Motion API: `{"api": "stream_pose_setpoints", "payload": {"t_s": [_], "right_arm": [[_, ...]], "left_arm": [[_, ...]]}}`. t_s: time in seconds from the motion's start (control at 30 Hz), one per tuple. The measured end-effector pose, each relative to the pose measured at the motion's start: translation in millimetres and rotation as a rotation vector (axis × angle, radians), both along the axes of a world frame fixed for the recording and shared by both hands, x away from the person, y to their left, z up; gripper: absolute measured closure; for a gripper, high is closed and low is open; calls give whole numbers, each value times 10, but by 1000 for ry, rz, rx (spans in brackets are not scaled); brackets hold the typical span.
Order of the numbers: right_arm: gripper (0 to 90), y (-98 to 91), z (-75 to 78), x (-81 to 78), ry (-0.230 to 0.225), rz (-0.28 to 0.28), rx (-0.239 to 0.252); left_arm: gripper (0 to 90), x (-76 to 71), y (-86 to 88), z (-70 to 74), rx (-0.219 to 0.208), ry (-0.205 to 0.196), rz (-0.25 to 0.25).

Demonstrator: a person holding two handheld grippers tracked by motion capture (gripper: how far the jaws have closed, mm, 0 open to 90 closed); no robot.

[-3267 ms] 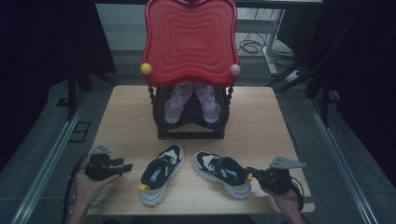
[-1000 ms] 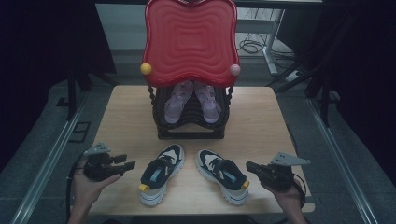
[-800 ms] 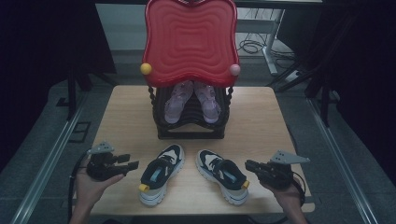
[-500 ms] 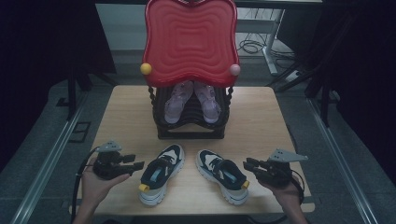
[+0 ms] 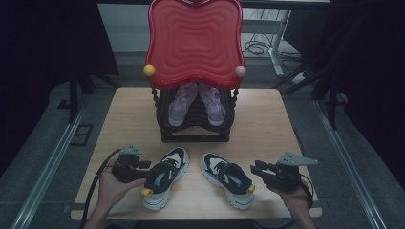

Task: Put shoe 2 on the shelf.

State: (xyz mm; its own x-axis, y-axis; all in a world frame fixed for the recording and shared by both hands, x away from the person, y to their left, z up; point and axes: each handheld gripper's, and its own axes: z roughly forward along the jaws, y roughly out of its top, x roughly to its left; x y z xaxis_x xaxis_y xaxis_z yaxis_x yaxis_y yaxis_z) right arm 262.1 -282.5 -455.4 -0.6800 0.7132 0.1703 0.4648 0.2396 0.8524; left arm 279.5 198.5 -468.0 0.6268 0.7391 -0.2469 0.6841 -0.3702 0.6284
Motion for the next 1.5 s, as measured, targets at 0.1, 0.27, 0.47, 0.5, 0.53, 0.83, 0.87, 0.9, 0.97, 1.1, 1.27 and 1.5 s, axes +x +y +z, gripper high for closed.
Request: {"api": "stream_pose_setpoints", "payload": {"t_s": [0.1,0.27,0.47,0.5,0.53,0.83,0.87,0.9,0.97,1.1,1.27,1.5], "right_arm": [[608,13,2,14,12,1,6],[567,106,18,72,49,42,-11],[558,253,62,228,92,97,-45],[557,273,62,260,105,108,-47],[556,291,61,282,114,113,-48],[564,474,-5,433,208,175,-124],[570,489,-11,438,217,180,-134],[575,502,-17,444,225,185,-145],[582,529,-28,454,237,186,-166],[601,561,-43,492,268,182,-195],[630,595,-52,538,294,181,-224],[666,606,-60,581,323,177,-229]], "left_arm": [[523,1,-15,-20,5,9,-5],[578,15,-44,-71,15,21,-8],[649,9,-35,-86,16,14,2],[653,7,-35,-87,15,13,3],[655,6,-32,-89,13,15,4],[663,-2,-31,-94,11,11,9],[663,-3,-32,-94,11,10,10],[663,-4,-33,-94,11,10,11],[663,-5,-35,-94,11,9,12],[664,-6,-41,-93,13,7,15],[666,-10,-43,-96,12,5,18],[671,-15,-46,-96,11,1,21]]}}
